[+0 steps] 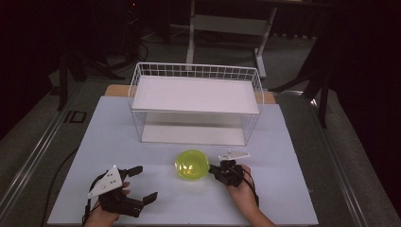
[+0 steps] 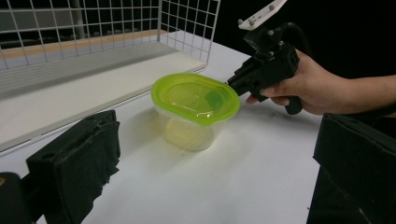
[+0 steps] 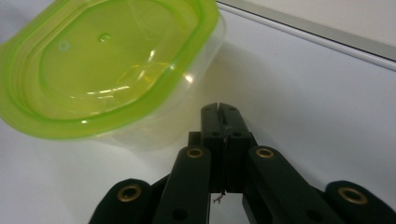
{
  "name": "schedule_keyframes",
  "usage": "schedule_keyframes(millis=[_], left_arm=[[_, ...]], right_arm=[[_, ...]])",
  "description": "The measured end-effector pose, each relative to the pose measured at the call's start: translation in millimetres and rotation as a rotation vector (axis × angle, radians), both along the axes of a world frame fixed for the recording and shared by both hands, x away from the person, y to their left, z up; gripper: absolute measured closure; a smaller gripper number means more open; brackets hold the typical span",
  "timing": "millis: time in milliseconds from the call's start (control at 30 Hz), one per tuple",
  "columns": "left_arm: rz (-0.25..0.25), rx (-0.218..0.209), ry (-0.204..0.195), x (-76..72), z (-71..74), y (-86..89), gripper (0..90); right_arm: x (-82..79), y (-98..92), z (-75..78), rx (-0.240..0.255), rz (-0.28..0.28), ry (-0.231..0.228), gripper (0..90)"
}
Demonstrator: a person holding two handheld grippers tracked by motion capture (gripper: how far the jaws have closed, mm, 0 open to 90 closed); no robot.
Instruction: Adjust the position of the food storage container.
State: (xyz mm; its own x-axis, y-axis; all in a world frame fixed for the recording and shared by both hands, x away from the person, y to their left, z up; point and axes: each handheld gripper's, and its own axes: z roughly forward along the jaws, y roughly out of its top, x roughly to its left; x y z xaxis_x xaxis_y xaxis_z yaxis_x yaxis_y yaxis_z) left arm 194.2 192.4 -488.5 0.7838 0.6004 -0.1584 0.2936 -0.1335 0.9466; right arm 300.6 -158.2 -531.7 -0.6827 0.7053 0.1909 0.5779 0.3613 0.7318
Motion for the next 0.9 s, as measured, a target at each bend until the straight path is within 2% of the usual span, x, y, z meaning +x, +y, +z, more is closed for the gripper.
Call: schedule_keyframes(millis=[267, 433, 567, 733, 900], left_arm=[[-0.005, -0.001, 0.003, 0.1, -0.6, -1.0, 1.2], [-0.007, 0.007, -0.001, 0.3, -0.9, -1.9, 1.2], [-0.008, 0.011, 0.006, 0.9, -1.8, -2.1, 1.2], [-0.013, -0.002, 0.001, 0.6, -1.5, -1.2, 1.2], [-0.016, 0.006, -0.006, 0.8, -1.7, -0.8, 1.2]], right_arm=[[-9.7, 9.7, 0.0, 0.008, 0.033, 0.019, 89.9], [-7.5, 14.9, -0.7, 0.025, 0.032, 0.037, 89.9], [-5.0, 25.5, -2.4, 0.018, 0.042, 0.038, 89.8], [-0.3, 33.7, -3.3, 0.024, 0.047, 0.035, 89.5], [-0.7, 30.7, -4.2, 0.021, 0.033, 0.014, 80.0]])
